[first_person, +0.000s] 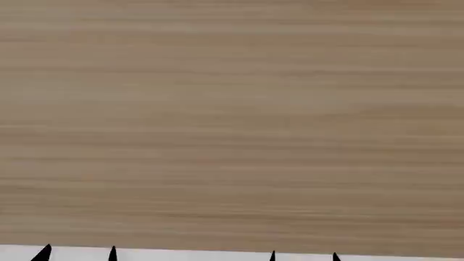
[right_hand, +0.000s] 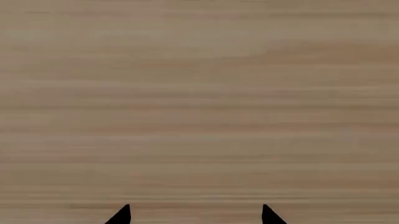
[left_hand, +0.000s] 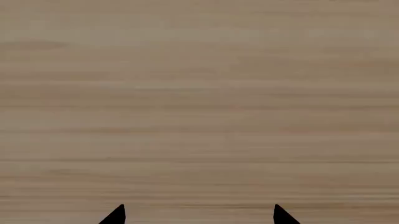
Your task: Put the right moka pot on the stove.
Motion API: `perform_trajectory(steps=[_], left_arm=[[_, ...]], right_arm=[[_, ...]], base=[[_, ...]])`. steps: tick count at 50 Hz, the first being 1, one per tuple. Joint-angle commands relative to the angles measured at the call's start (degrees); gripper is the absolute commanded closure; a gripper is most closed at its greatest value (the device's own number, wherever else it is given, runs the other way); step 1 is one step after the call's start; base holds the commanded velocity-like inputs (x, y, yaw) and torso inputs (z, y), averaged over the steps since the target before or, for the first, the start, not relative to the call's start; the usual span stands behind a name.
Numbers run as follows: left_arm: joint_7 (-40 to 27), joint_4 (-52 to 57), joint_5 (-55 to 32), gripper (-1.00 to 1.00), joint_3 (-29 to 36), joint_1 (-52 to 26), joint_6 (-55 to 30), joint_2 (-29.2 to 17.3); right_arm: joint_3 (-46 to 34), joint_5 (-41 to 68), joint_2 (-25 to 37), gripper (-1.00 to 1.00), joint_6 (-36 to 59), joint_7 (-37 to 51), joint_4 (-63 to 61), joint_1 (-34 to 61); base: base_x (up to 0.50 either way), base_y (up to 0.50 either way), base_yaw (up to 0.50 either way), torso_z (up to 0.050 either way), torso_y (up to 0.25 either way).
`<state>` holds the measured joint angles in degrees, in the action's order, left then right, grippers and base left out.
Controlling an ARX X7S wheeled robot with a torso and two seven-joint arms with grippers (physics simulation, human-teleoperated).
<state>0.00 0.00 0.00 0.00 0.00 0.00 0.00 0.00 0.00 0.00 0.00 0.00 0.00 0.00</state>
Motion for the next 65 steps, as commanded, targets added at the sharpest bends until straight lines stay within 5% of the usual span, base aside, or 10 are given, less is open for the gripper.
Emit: perform_trajectory(steps=[1,13,56,65], left_arm=[[-0.64,0.0,0.0,-1.0,0.64,0.0,0.0,-0.57],[-3.41,-0.86,-3.44,-1.0,2.77,-0.39,0.39,-2.43],[-6.9,-1.49,-7.1,-1.0,6.56,-0.71,1.48,-5.56],[-7.25,-1.45,-7.8,-1.0,7.23,-0.74,1.62,-6.12]], right_arm=[[-0.72,0.0,0.54,-1.0,0.0,0.72,0.0,0.0],[-2.62,3.08,2.63,-1.0,0.15,3.3,0.92,0.45],[-6.42,5.08,5.71,-1.0,-1.89,7.38,4.47,1.76],[-7.0,5.56,6.05,-1.0,-1.84,8.03,5.42,2.3]], base=[[0.0,0.0,0.0,0.0,0.0],[0.0,0.0,0.0,0.002,0.001],[0.0,0.0,0.0,0.044,0.03],[0.0,0.0,0.0,0.0,0.0]])
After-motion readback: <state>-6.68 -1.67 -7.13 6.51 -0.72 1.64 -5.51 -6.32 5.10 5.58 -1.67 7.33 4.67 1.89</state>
